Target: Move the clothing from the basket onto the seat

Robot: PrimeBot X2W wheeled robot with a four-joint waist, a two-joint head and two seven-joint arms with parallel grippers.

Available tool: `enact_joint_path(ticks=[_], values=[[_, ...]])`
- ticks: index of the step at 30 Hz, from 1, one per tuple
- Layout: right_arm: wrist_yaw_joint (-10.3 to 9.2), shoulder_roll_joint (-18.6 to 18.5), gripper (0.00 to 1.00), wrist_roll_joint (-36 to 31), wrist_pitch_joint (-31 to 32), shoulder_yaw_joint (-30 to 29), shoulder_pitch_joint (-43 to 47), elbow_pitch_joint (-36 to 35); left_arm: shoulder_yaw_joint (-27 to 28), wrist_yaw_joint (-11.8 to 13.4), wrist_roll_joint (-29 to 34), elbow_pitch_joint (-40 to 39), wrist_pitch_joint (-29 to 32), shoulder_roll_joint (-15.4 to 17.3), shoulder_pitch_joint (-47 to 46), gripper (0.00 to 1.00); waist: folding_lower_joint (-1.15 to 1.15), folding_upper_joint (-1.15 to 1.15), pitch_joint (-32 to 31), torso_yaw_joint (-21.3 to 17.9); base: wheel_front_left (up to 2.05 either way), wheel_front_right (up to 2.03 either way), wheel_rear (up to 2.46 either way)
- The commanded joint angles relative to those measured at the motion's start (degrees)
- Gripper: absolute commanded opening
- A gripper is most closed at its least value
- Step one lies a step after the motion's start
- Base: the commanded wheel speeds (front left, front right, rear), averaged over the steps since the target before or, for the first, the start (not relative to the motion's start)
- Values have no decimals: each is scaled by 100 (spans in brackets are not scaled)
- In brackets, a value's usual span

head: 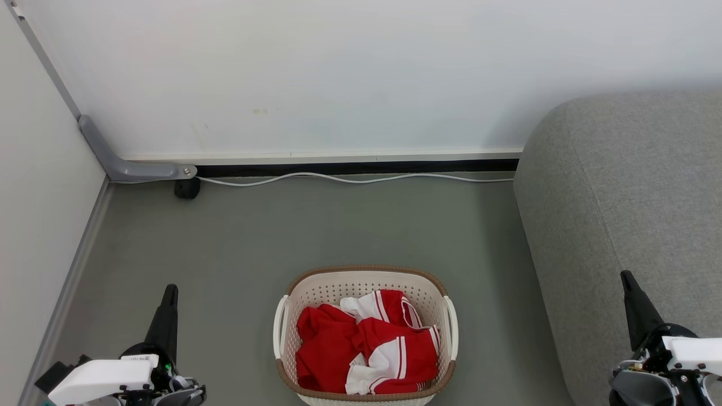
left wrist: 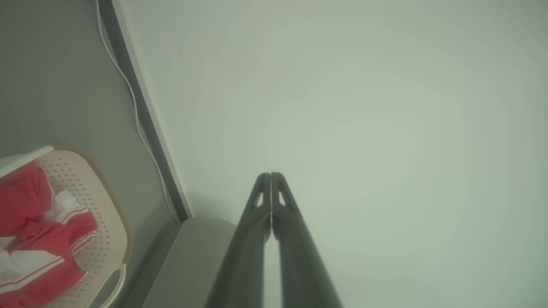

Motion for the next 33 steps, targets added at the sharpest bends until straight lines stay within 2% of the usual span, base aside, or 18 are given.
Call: enact_joint_path(ticks=[1, 11, 12, 19, 24, 28, 33], values=[[25, -57, 0, 67, 43, 101, -94, -179, 186, -43, -22, -166, 34, 98, -331, 0, 0, 0, 0, 0, 0, 0, 0], [25, -57, 0, 67, 43, 101, -94, -179, 186, -43, -22, -166, 34, 98, -331, 0, 0, 0, 0, 0, 0, 0, 0], [0, 0, 100, 1, 0, 0, 0, 0, 0, 0, 0, 0, 0, 0, 0, 100, 0, 0, 0, 0, 0, 0, 0], [-1, 107, 100, -13, -6, 55, 150, 306, -19, 6, 10, 339, -27, -125, 199, 100, 1, 0, 20, 0, 0, 0, 0], [0, 89, 100, -38, -25, 101, 49, 319, -39, 4, 29, 375, -96, -115, 98, 100, 13, 0, 6, -3, 0, 0, 0], [1, 66, 100, -70, -54, 154, -23, 341, -59, 2, 47, 405, -153, -104, 33, 100, 1, 0, 15, -8, 0, 0, 0], [2, 23, 100, -134, -122, 249, -134, 381, -104, 0, 98, 444, -243, -81, -64, 100, 0, 0, 27, -13, 0, 0, 0]])
